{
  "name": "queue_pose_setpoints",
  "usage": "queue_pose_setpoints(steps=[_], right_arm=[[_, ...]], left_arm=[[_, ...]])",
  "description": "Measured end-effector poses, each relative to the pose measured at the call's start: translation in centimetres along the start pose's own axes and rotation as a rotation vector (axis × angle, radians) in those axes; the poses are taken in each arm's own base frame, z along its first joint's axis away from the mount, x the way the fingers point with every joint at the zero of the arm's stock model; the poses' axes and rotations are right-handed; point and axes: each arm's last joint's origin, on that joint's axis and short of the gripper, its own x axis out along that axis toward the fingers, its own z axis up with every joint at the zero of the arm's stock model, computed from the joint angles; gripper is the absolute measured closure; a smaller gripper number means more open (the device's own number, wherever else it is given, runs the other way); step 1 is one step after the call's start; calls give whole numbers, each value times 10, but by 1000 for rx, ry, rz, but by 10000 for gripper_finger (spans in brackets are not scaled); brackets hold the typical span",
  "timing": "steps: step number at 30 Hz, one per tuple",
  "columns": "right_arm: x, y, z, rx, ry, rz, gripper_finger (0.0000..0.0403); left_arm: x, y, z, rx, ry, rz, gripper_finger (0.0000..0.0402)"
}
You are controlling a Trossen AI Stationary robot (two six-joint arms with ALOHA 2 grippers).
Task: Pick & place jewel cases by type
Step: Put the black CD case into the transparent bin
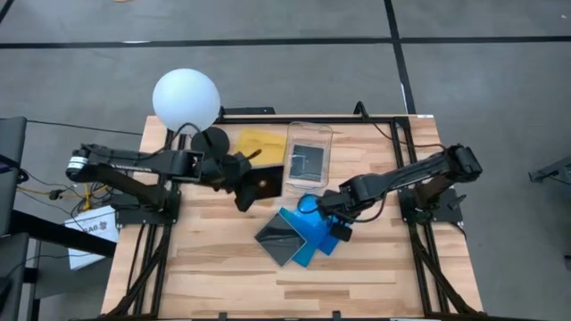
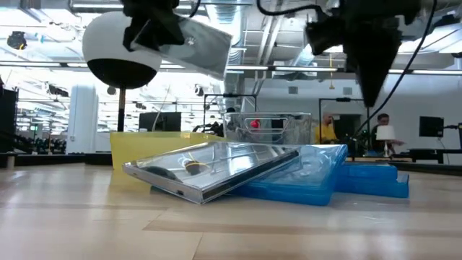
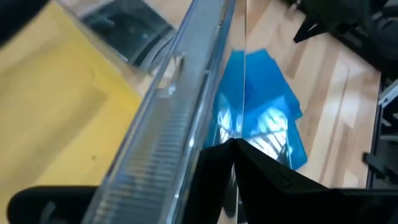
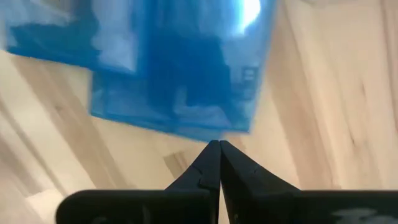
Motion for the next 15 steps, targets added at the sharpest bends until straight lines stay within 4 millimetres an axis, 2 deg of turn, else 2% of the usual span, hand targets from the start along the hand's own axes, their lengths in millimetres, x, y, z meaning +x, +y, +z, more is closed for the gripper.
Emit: queue_pose_setpoints(steps=[10, 15], right_arm=[[3, -36, -35, 144, 45, -33, 403], [-1, -52, -44, 193, 30, -22, 403]], left_arm=[[20, 2, 41, 101, 70, 34, 317], [35, 4, 67, 156, 117, 71, 317]])
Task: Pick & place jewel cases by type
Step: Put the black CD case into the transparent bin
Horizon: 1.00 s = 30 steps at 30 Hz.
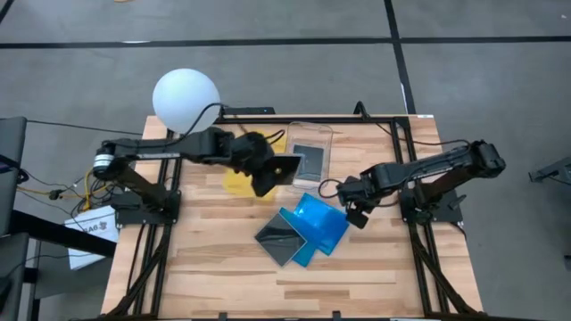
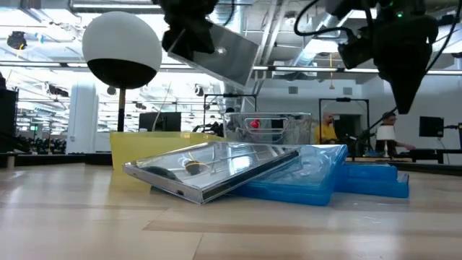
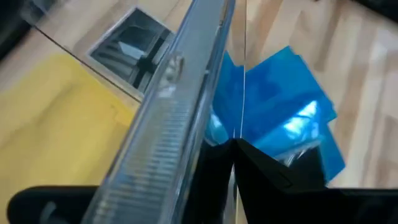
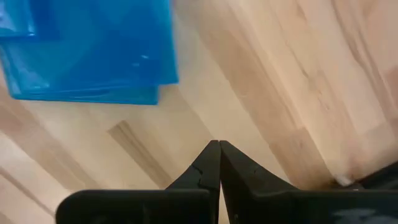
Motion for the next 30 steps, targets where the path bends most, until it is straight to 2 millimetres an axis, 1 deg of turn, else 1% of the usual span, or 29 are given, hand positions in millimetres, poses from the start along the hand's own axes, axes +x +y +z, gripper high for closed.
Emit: queue_pose_setpoints(steps=[4, 8, 14, 21, 24, 28, 30], right_arm=[[-2, -12, -1, 35, -13, 7, 403], [-5, -18, 2, 29, -36, 19, 403], [-7, -24, 6, -25, -54, 28, 403], [-7, -29, 9, -75, -57, 26, 403], [-7, -31, 10, -88, -56, 27, 403], [-7, -33, 12, -74, -56, 27, 403], [-7, -35, 13, -74, -57, 27, 403]], left_arm=[[12, 7, 23, 31, 34, 39, 317], [22, 14, 47, 60, 54, 75, 317], [39, 20, 72, 172, 106, 179, 317], [73, 24, 81, 375, 250, 346, 317], [85, 25, 83, 450, 284, 400, 317], [94, 21, 87, 540, 291, 453, 317], [95, 19, 87, 571, 295, 460, 317]])
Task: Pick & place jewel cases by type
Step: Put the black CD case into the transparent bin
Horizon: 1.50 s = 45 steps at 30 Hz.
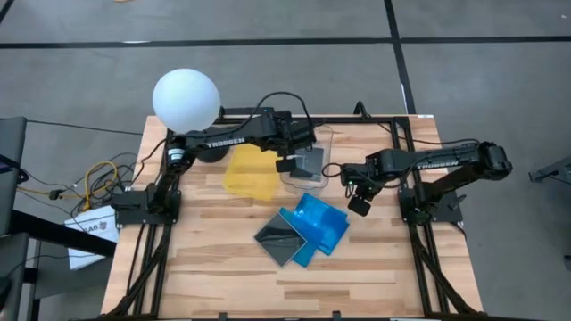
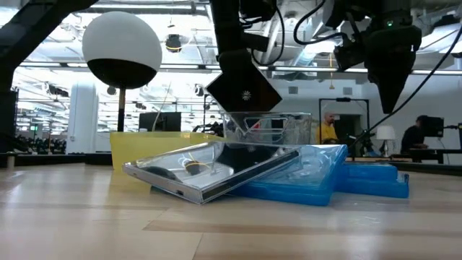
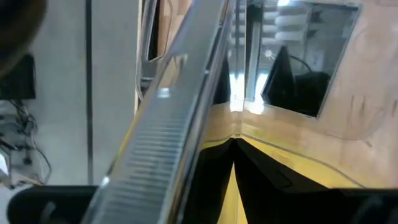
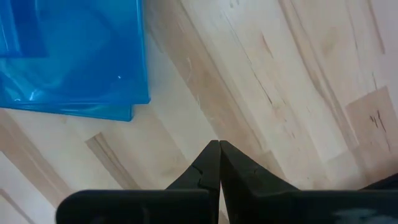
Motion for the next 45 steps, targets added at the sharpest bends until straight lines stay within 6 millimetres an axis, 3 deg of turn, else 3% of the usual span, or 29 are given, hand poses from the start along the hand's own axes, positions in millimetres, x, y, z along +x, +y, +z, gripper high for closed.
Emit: queue_pose_setpoints(steps=[8, 14, 24, 32, 37, 45], right_arm=[[0, -6, 3, -15, -3, -2, 403], [-2, -11, 3, -17, -8, -2, 403], [-9, -19, 2, 17, -40, 8, 403], [-9, -19, 4, 19, -56, 15, 403], [-9, -19, 4, 19, -57, 16, 403], [-9, -19, 4, 19, -60, 20, 403]], left_arm=[[0, -7, 9, 86, -51, 28, 317], [20, -33, 15, 204, 14, 59, 317], [22, -37, 16, 200, 26, 48, 317], [23, -39, 16, 134, -1, -62, 317], [21, -31, 15, 74, -30, -220, 317], [12, 9, 11, 29, -100, -395, 317]])
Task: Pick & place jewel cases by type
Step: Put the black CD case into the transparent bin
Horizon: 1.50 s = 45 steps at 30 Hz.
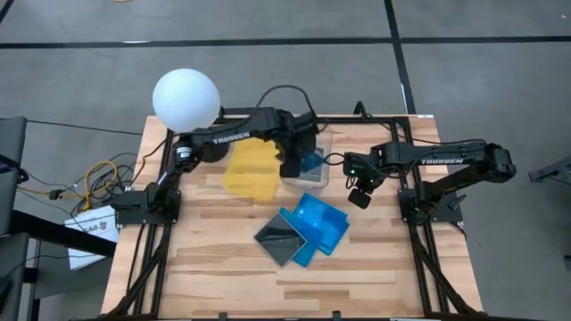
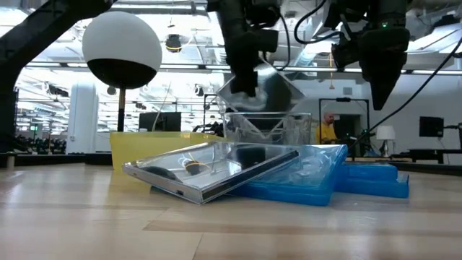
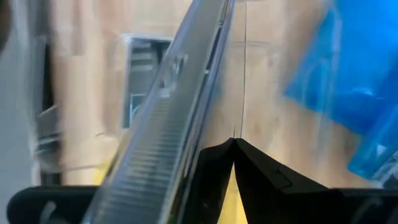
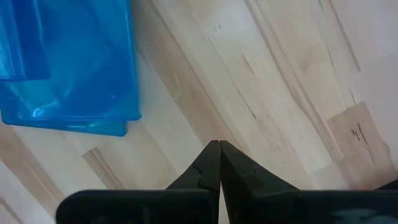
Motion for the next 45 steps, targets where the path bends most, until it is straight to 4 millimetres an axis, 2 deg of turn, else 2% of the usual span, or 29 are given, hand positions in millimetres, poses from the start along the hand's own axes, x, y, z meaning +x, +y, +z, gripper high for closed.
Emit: queue_pose_setpoints(steps=[4, 13, 16, 20, 24, 28, 35, 38, 42, 45], right_arm=[[0, 0, 1, 0, -6, 4, 403], [-3, 2, 3, 0, -60, 27, 403], [-15, 4, 8, 7, -155, 65, 403], [-31, 4, 17, 44, -303, 130, 403], [-34, 8, 29, 69, -387, 224, 403], [-21, 14, 43, 57, -366, 267, 403], [11, 21, 63, 9, -312, 236, 403], [22, 22, 71, -2, -300, 224, 403], [34, 24, 76, -30, -263, 213, 403], [43, 23, 75, -68, -160, 179, 403]], left_arm=[[0, 8, -9, -6, 59, -28, 317], [13, -7, -8, 100, 137, -25, 317], [3, -4, -4, 85, 110, 27, 317], [-20, 12, 0, 15, 34, 109, 317], [-37, 26, -10, -64, 44, 164, 317], [-56, 35, -20, -120, 31, 194, 317], [-96, 45, -31, -212, -61, 268, 317], [-105, 45, -34, -231, -77, 280, 317], [-106, 44, -35, -238, -76, 285, 317], [-106, 44, -36, -240, -65, 280, 317]])
